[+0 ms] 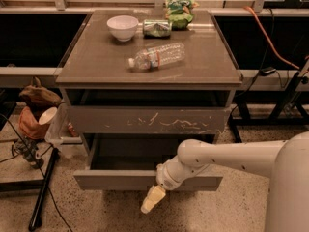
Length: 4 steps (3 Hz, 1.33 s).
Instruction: Open middle drawer
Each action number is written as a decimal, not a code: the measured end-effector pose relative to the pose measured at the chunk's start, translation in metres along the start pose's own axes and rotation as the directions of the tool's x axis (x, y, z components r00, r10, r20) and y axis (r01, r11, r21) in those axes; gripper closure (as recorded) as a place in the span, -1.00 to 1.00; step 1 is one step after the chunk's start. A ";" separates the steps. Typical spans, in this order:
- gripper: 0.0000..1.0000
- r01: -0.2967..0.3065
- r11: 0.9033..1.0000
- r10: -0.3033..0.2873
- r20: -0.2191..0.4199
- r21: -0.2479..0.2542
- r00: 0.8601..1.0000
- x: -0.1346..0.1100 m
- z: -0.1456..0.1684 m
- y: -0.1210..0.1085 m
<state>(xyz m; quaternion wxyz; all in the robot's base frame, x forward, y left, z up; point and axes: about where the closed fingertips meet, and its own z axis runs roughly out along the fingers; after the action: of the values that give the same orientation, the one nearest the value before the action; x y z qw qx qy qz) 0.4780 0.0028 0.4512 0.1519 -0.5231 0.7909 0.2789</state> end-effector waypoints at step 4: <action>-1.00 -0.034 0.997 0.035 0.003 -0.072 0.999 0.008 0.004 0.034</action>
Offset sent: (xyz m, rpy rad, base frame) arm -0.1885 -0.0045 0.0051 0.1169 0.3465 -0.0539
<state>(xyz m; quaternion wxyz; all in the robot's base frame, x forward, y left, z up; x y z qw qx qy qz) 0.4439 0.0091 0.4535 0.1299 -0.5138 0.7890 0.3109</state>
